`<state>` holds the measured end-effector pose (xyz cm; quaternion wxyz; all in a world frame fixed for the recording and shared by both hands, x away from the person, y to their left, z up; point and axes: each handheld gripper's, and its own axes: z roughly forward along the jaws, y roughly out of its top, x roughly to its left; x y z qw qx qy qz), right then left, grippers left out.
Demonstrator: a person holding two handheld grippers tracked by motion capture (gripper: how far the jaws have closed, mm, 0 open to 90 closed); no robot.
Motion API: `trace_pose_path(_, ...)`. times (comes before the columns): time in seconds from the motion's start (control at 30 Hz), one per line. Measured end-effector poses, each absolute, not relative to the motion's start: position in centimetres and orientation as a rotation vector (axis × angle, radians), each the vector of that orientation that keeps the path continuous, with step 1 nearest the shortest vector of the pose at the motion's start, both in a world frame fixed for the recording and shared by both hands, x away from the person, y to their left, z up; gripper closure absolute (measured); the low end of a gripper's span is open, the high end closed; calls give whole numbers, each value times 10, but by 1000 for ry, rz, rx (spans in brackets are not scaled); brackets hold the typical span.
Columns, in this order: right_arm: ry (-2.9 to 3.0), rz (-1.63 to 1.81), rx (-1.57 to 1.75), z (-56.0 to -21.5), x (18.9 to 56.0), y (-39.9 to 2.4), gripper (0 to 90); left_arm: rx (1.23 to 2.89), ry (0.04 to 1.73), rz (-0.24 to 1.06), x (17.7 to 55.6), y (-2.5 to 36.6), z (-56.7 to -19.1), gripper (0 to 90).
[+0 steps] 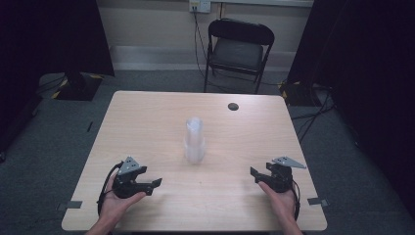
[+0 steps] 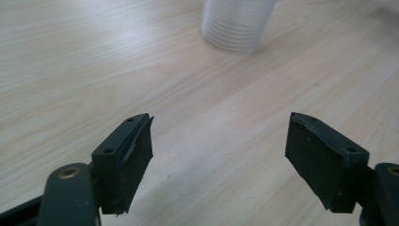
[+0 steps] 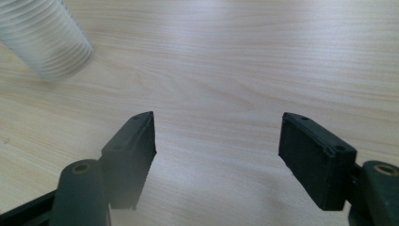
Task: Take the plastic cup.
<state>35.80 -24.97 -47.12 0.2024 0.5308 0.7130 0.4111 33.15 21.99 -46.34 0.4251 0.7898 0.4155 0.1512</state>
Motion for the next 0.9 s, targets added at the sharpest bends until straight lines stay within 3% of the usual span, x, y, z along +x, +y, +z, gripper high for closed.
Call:
trace_pose_path(0.53,2076,1161,1426,-470,359,-238,314,1956,1068,330,337,225,-466,200)
trace_pose_path(0.9,2139,1217,1344,-459,353,-221,279,1952,1059,308,332,226,-464,209)
